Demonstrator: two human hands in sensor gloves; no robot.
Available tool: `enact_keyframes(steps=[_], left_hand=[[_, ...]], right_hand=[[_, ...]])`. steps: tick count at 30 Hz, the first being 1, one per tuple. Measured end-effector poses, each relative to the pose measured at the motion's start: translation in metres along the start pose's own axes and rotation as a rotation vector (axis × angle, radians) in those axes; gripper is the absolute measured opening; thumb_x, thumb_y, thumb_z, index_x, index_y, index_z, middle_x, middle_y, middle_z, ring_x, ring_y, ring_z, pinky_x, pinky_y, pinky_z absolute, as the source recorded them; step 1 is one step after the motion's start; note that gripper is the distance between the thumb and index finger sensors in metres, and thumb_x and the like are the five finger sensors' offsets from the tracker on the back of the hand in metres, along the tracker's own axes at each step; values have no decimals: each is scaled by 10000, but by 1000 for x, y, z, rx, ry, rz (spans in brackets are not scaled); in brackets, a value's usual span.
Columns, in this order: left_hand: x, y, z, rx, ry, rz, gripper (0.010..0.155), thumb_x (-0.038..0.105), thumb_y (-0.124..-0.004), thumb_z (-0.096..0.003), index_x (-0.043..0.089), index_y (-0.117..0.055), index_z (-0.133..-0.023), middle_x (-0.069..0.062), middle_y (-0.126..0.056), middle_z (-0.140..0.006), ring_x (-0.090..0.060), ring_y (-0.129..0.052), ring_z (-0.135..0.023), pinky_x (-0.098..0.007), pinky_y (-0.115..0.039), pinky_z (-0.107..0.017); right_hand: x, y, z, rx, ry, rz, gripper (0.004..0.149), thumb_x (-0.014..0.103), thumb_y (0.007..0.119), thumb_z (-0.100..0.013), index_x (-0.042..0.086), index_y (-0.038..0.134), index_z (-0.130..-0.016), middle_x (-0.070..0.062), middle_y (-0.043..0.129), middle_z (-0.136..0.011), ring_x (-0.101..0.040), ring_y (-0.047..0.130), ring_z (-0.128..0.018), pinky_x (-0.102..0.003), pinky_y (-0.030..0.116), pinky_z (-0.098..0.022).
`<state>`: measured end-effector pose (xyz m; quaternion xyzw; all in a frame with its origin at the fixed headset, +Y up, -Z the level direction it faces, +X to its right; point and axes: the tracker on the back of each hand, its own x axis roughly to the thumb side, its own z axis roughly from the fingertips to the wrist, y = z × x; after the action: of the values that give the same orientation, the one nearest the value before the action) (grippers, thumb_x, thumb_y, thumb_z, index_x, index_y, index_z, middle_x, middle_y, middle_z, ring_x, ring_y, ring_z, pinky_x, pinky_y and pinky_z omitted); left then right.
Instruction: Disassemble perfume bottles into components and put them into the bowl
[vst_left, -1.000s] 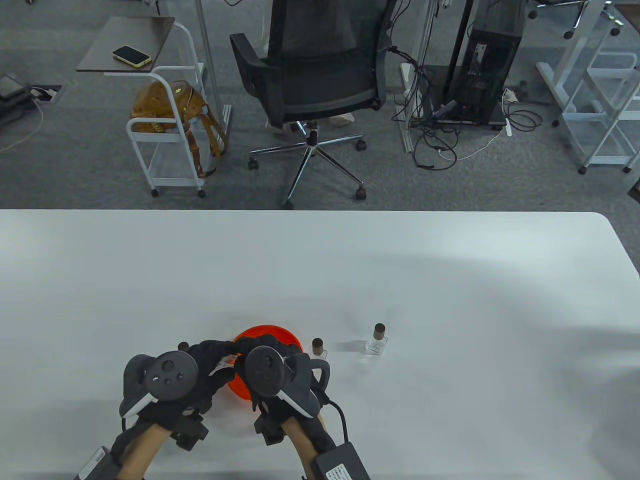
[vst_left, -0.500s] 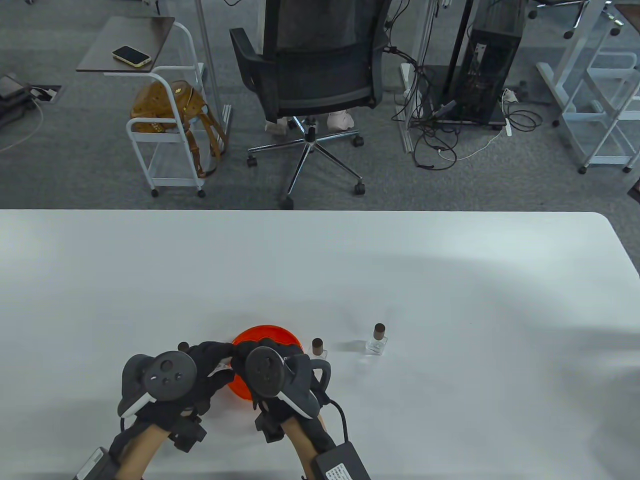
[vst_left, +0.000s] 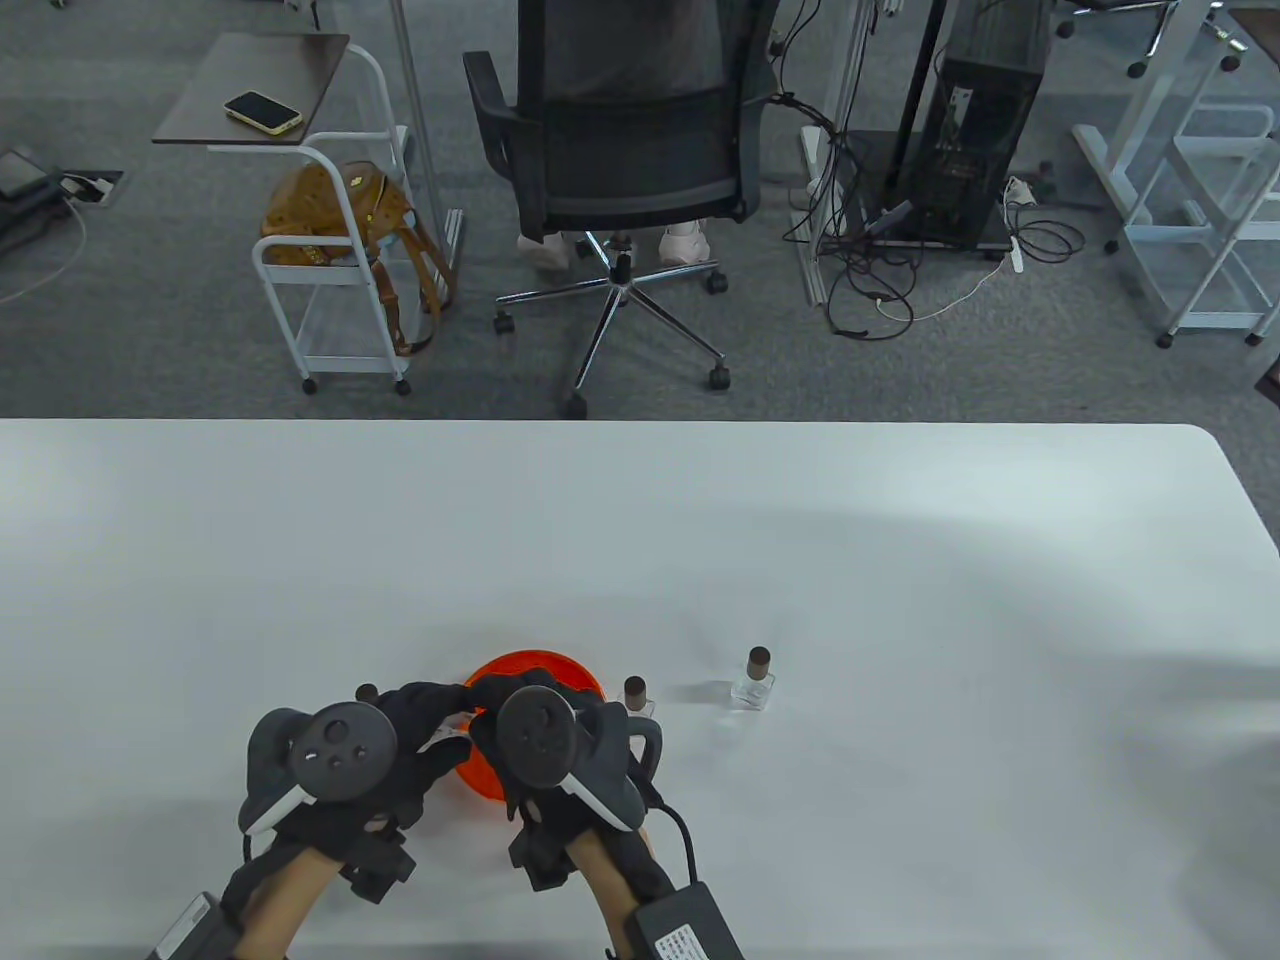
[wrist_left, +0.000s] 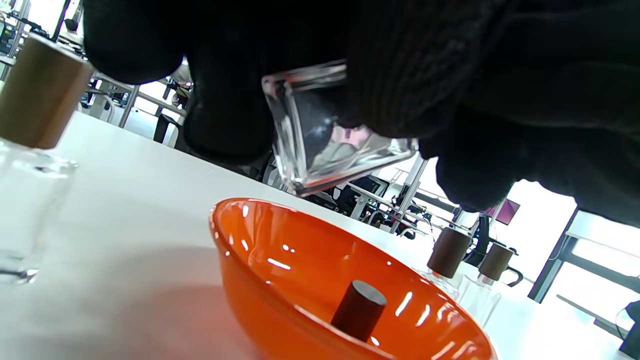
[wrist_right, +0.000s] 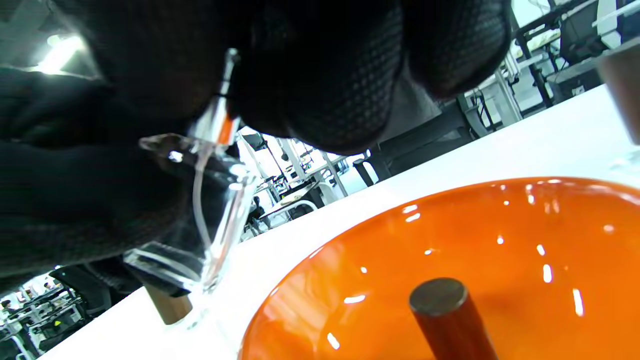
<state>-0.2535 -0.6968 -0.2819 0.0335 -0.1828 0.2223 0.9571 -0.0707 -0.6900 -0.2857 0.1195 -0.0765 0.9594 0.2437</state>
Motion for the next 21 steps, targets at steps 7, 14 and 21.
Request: enact_keyframes(steps=[7, 14, 21], left_hand=[[4, 2, 0, 14, -7, -20, 531, 367, -903, -407, 202, -869, -911, -116, -993, -881, -316, -1073, -656, -572, -788, -561], [4, 0, 0, -2, -10, -27, 532, 369, -904, -408, 205, -869, -913, -116, -994, -881, -316, -1073, -659, -572, -788, -561], [2, -1, 1, -10, -6, -26, 532, 370, -908, -407, 208, -870, -912, -116, -995, -882, -319, -1069, -665, -573, -786, -563]], right_hand=[[-2, -2, -1, 39, 4, -40, 474, 397, 865, -353, 332, 797, -818, 52, 930, -789, -65, 1042, -497, -485, 821, -564], [-2, 0, -1, 28, -3, -15, 449, 424, 847, -352, 340, 822, -793, 61, 973, -702, -65, 1051, -447, -480, 832, -551], [-2, -1, -1, 0, 2, 14, 409, 482, 818, -348, 344, 886, -727, 82, 1024, -575, -53, 1062, -347, -468, 854, -524]])
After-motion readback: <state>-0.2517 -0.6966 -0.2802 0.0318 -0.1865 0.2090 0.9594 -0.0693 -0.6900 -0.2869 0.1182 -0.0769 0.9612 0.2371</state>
